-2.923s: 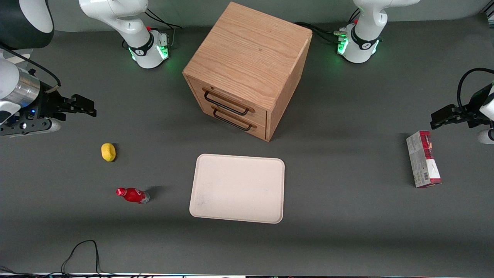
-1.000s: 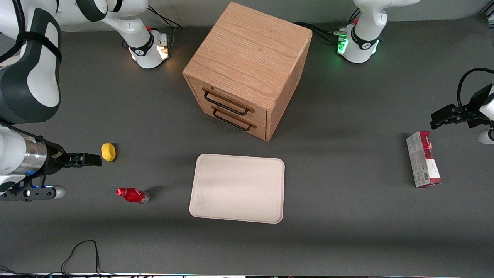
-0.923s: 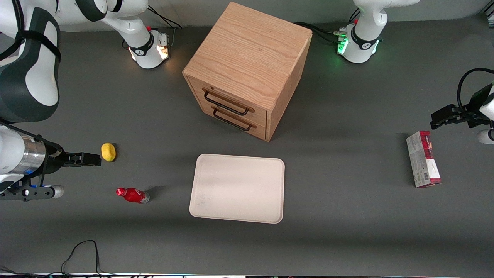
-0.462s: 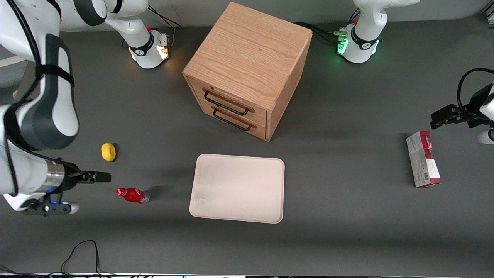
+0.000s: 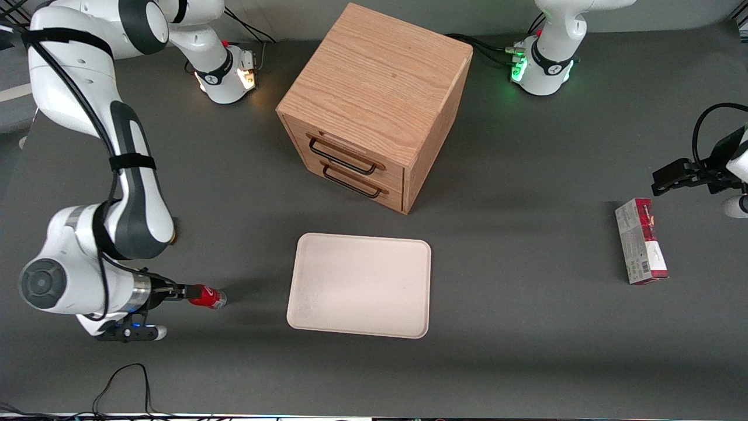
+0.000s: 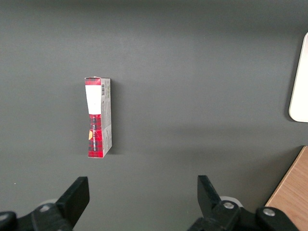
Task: Place coke bottle on tray
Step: 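Lower the right gripper around the red bottle and close it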
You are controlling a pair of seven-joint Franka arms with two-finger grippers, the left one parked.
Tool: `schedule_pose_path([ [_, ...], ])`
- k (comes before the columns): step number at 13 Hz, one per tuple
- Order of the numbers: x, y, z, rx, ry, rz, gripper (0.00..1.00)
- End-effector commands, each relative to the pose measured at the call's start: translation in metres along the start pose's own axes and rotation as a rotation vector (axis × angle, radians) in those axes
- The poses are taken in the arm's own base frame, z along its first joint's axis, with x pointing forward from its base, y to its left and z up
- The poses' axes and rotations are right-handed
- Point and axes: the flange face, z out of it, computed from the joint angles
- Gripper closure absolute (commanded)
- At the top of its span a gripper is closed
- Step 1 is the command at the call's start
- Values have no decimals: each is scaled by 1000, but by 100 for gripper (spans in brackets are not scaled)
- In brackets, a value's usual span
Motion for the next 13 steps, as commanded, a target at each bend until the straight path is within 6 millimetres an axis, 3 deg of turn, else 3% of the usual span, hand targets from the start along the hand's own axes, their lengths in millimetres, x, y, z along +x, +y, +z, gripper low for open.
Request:
schedule_pose_path([
  [1,-9,-5,2,5,2,5,0],
  [9,-12,-4,-7,4,1,6,1],
  [10,-12,-4,-8,5,2,7,32],
  [11,-12,-4,-10,8,3,13,99],
  [13,-14,-1,-11,5,-15,23,100],
])
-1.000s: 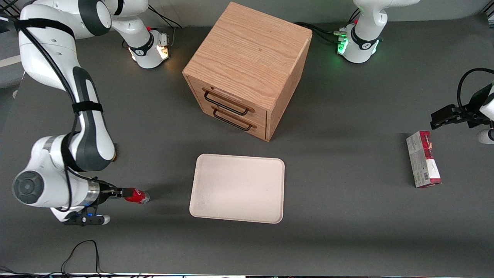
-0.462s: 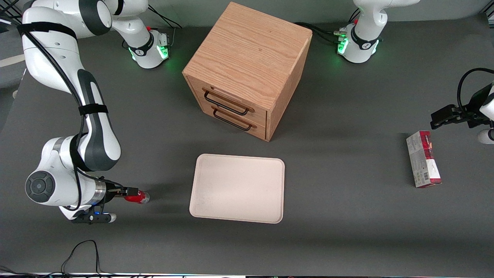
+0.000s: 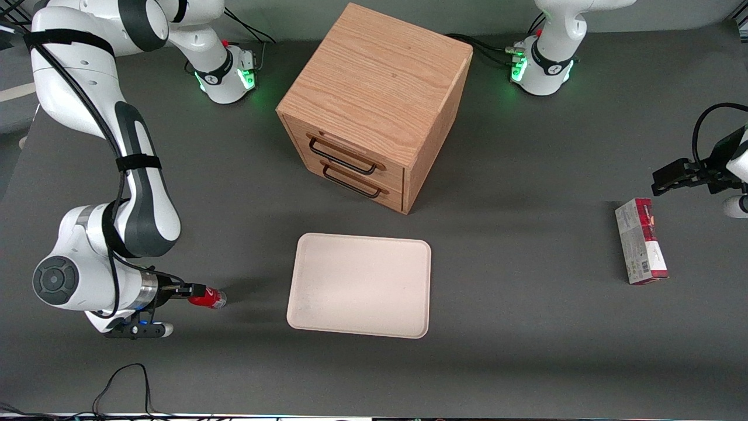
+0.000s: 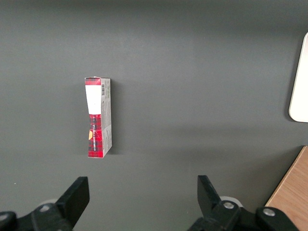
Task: Place coke bottle on tray
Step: 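Lower the right gripper around the red bottle and close it, then lift the red bottle with the right gripper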
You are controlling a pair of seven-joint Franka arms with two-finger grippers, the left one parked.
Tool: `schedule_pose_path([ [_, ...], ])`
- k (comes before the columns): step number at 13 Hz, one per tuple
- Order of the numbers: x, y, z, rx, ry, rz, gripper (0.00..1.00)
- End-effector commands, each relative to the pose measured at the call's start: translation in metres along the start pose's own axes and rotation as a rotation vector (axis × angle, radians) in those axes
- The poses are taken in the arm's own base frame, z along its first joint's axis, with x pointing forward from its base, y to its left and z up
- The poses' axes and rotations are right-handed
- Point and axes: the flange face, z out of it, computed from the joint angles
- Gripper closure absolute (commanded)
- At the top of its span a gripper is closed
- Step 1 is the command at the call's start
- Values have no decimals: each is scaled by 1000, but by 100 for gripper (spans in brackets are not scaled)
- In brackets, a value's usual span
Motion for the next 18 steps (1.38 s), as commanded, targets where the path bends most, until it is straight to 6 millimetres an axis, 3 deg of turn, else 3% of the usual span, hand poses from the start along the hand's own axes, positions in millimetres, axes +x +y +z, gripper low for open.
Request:
schedule_pose_path([
  [1,-9,2,-8,6,-14,25,100],
  [7,-9,1,-18,9,-7,29,100],
  [10,-29,1,-77,1,-58,27,100],
  [16,-119,21,-248,-4,-129,26,100],
  [17,-137,25,-267,-3,-129,32,100],
  [18,-147,25,-271,-3,-141,29,100],
])
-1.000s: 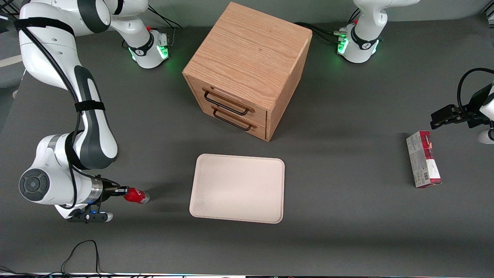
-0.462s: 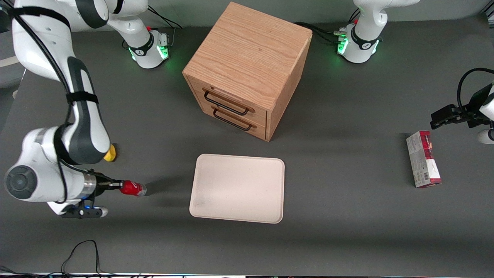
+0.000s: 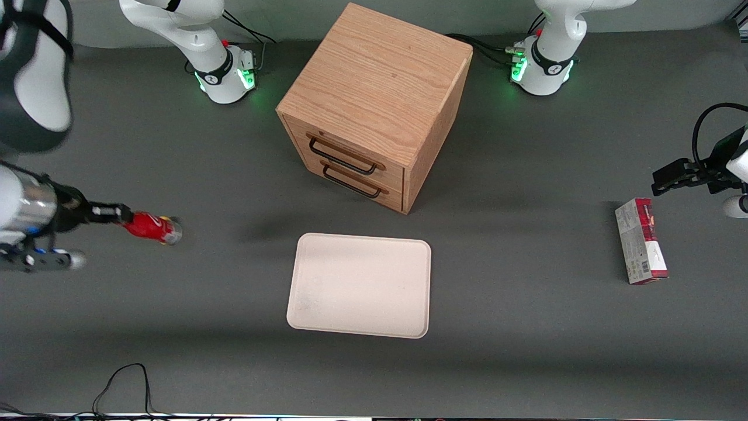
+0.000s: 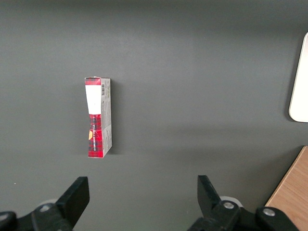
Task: Place coke bottle on tray
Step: 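Lift the red bottle with the right gripper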
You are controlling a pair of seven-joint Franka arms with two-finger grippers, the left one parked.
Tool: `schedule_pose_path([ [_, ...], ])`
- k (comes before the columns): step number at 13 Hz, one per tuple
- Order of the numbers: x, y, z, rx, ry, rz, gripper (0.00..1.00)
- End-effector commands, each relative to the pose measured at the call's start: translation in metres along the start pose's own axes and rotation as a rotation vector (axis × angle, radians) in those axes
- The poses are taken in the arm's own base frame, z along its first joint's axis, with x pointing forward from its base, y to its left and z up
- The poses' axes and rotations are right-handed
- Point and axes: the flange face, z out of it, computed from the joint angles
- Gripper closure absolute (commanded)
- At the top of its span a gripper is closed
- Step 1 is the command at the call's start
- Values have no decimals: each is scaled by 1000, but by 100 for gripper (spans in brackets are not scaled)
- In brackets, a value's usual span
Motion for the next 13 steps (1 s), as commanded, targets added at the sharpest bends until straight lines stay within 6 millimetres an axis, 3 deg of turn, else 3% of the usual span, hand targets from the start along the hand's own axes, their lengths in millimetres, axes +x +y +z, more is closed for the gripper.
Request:
schedule_pose_path([
  [1,-32,5,-20,6,-7,10,100],
  [4,-28,-4,-15,2,-12,26,100],
  [6,-6,-19,-6,10,5,107,100],
  [9,43,-71,16,61,38,258,100],
  [11,63,-93,29,103,87,318,100],
  [13,78,-128,54,105,102,318,100],
])
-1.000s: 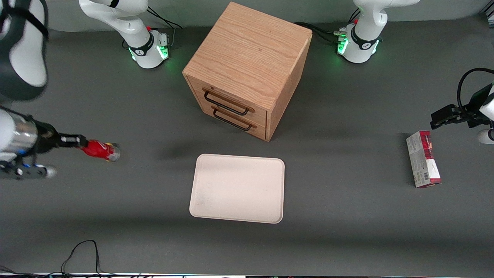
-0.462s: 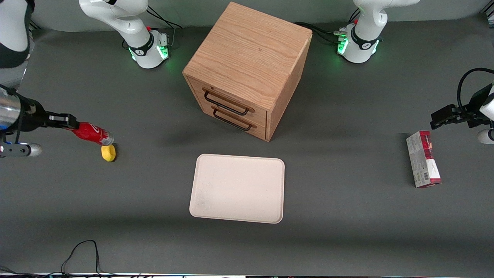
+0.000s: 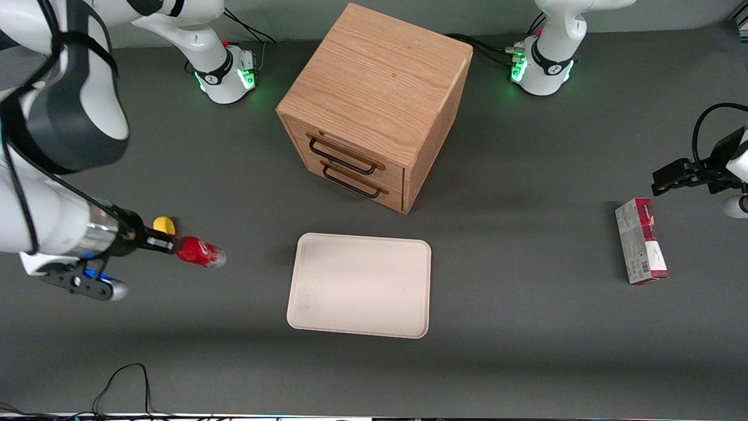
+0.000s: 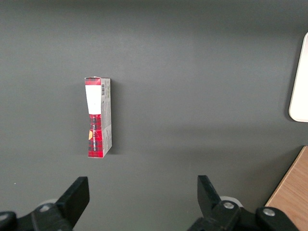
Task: Place coke bottle on tray
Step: 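Carry the red bottle over the cream tray's edge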
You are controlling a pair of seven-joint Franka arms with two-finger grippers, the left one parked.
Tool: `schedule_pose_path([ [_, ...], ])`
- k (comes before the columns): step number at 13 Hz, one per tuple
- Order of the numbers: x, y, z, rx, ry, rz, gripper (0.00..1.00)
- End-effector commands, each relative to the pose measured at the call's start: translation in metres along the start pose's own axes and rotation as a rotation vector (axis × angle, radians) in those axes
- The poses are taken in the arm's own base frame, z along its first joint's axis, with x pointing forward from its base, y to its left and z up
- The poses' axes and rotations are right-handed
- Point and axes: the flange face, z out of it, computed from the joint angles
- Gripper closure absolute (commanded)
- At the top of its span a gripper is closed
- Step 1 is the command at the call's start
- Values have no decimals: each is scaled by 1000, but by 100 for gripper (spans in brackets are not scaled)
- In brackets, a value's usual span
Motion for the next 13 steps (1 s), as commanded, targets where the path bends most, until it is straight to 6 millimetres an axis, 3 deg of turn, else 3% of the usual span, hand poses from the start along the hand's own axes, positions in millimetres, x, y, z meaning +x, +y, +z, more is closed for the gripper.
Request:
schedule_pose_path([
  [1,10,-39,25,26,38,46,100],
  [3,17,-61,53,26,65,36,100],
  [6,9,-114,110,-42,115,-56,100],
  [8,-3,-142,131,-44,119,-104,100],
  [11,-13,-170,164,-83,153,-159,100],
  [13,-14,-173,168,-79,159,-174,100],
])
